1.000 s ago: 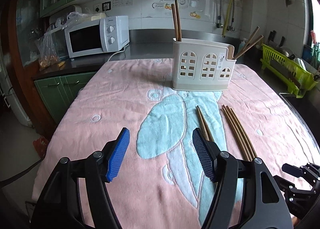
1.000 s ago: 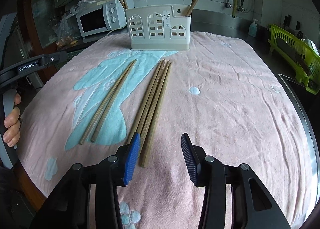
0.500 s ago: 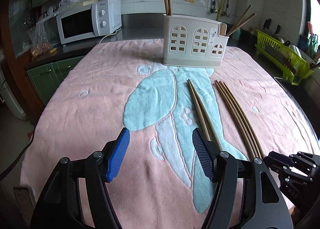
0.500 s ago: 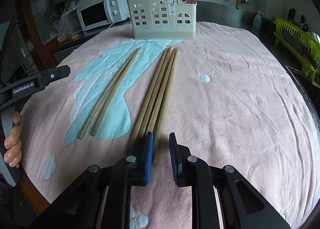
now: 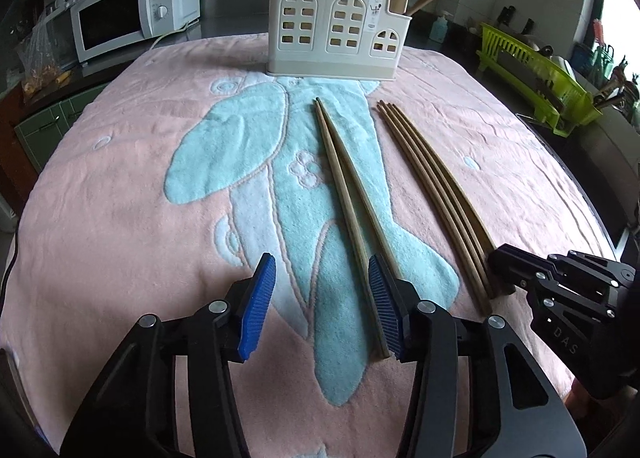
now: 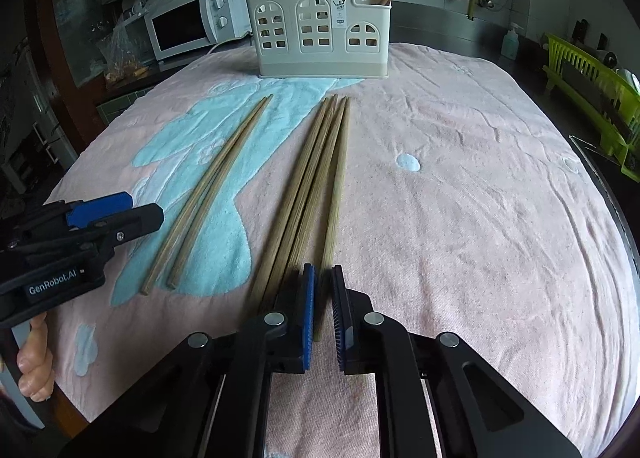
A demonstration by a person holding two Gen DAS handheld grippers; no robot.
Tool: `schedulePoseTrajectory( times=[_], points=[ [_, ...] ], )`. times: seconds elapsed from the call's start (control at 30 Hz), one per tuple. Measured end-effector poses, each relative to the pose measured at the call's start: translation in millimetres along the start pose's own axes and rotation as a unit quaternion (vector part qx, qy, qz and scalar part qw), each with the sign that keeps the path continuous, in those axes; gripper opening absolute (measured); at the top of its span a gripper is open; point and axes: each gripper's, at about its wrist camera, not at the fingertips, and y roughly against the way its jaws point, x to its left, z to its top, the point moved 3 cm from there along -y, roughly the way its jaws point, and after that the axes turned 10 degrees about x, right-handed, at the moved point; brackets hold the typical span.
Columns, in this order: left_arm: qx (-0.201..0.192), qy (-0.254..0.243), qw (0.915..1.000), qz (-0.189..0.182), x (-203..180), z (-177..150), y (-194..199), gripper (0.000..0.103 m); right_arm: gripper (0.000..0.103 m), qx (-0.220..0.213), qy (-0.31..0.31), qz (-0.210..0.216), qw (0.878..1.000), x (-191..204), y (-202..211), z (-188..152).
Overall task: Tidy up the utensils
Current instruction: 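Close the left tool on one chopstick while the right tool grasps another chopstick, then lift the left tool's chopstick over the white holder while the right tool carries its chopstick there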
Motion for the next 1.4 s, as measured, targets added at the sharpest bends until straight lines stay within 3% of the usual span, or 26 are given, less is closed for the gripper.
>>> schedulePoseTrajectory(
  times=[0.33,0.53,0.6,0.73,0.87,1.03,1.4],
  points=[
    [0.011,-0.015,0.9998,-0.008,-15.2,-0.5,-9.9,0.027,0.009,-0.002,0.004,-0.004,1.000,0.9,-2.6,2.8],
    [0.008,-0.036,0.9992,0.016,-31.4,-4.4,-12.0,0.026,0.009,-0.006,0.006,-0.007,1.000,2.1,-4.2,4.4],
    [0.006,-0.047,0.9983,0.034,-34.6,-4.5,-12.9,0.022,0.009,-0.006,0.004,-0.003,1.000,0.5,-4.5,5.5],
    [0.010,-0.035,0.9989,0.029,-26.1,-0.5,-11.7,0.009,0.008,-0.008,0.002,0.000,1.000,-1.2,-2.6,5.7],
    [0.012,-0.021,0.9994,0.025,-12.0,4.4,-10.5,0.006,0.008,-0.022,-0.001,-0.002,1.000,-5.6,9.3,7.9],
    [-0.013,-0.007,0.9997,0.020,3.2,16.0,7.3,0.005,0.007,-0.060,0.001,-0.007,0.998,-9.6,38.7,17.6],
    [-0.108,0.004,0.9942,-0.003,22.3,59.6,61.0,0.005,0.007,-0.148,0.023,0.000,0.989,-14.2,109.6,67.7]
  ],
)
